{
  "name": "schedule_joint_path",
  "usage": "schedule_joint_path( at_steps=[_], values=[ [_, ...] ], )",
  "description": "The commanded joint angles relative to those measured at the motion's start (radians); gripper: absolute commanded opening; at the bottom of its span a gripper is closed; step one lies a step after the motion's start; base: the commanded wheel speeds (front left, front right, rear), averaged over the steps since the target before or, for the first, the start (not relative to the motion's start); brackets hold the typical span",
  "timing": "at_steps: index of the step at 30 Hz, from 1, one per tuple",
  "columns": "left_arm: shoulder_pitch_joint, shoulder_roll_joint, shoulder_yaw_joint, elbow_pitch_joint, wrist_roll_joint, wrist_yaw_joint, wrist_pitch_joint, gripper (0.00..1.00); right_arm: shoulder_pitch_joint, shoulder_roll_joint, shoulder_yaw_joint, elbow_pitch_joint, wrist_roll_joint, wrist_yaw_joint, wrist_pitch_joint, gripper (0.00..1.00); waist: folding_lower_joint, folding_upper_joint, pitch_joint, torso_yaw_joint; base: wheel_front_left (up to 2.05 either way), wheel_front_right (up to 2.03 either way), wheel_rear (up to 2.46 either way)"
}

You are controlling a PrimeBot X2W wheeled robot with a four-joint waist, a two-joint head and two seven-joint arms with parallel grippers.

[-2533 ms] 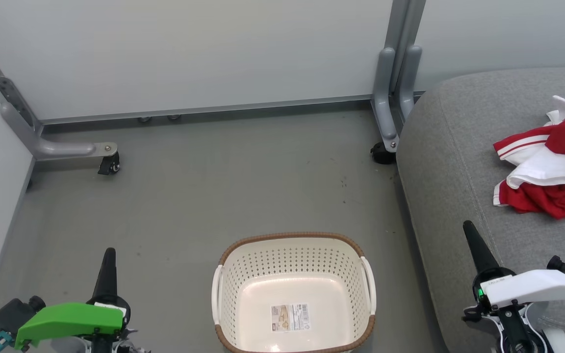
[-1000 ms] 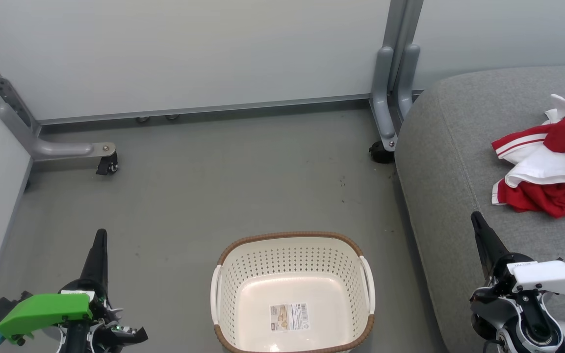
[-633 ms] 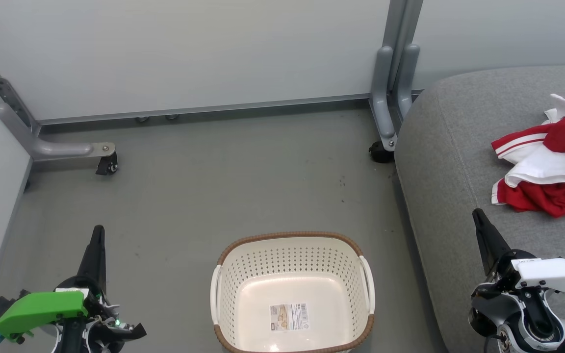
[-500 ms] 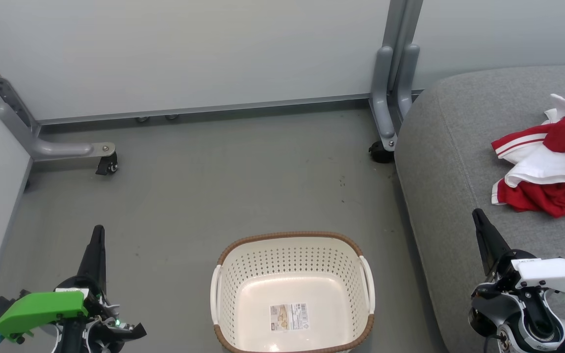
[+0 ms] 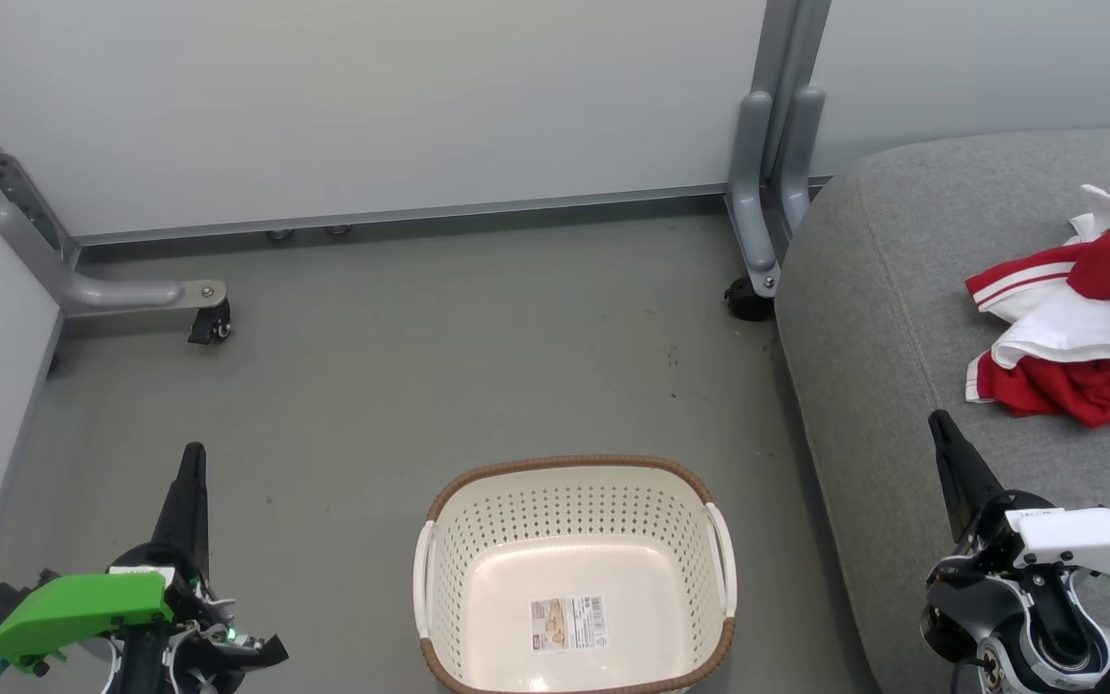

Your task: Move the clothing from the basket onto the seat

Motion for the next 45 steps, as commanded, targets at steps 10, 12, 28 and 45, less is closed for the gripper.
schedule_joint_path(
  at_steps=[10,12,28,45],
  values=[
    [-0.011,0.002,0.002,0.0,-0.003,-0.005,0.003,0.0,-0.007,0.004,-0.007,0.003,-0.007,0.0,0.008,0.0,0.0,-0.0001,0.0,0.0,0.0,0.0,0.0],
    [-0.011,0.002,0.002,0.0,-0.003,-0.005,0.003,0.0,-0.007,0.005,-0.007,0.003,-0.008,0.0,0.007,0.0,0.0,-0.0001,0.0,0.0,0.0,0.0,0.0],
    [-0.011,0.002,0.002,0.0,-0.003,-0.005,0.003,0.0,-0.007,0.009,-0.013,0.003,-0.013,0.0,0.011,0.0,0.0,-0.0001,0.0,0.0,0.0,0.0,0.0],
    [-0.011,0.002,0.002,0.0,-0.003,-0.005,0.003,0.0,-0.008,0.011,-0.017,0.003,-0.017,0.0,0.016,0.0,0.0,-0.0001,0.0,0.0,0.0,0.0,0.0]
  ],
)
